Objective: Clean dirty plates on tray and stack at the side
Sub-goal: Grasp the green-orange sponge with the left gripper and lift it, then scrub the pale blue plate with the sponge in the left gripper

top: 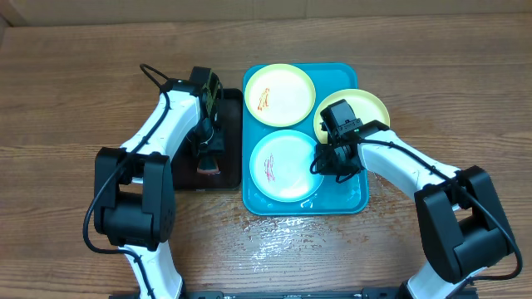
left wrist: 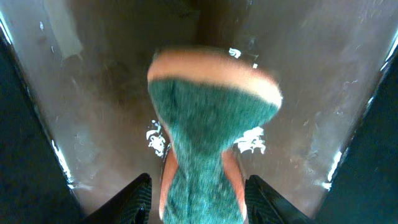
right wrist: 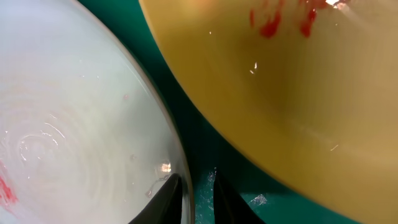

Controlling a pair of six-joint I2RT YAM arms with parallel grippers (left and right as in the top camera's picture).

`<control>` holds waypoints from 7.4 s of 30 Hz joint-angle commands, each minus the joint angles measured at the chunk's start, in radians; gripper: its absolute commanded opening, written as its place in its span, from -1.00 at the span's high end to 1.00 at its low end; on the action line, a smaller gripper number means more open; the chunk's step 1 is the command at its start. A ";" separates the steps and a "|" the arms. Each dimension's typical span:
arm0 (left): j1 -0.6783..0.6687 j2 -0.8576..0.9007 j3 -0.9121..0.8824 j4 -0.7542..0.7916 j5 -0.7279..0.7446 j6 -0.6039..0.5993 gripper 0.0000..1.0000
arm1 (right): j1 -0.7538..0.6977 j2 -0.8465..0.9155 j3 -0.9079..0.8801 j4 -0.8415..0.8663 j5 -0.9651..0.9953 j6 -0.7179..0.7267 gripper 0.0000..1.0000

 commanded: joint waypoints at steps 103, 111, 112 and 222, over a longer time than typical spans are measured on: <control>-0.373 0.262 0.204 -0.112 -0.264 -0.278 0.91 | 0.001 0.001 -0.002 -0.006 0.014 0.001 0.62; -0.278 0.261 0.204 -0.037 -0.272 -0.277 0.91 | 0.001 0.001 -0.002 -0.014 0.014 0.010 0.71; -0.268 0.261 0.204 -0.034 -0.272 -0.277 0.92 | 0.001 0.001 -0.002 -0.017 0.014 0.010 0.73; -0.358 0.261 0.207 -0.154 -0.407 -0.320 0.92 | 0.001 0.001 -0.002 -0.034 0.014 0.009 0.92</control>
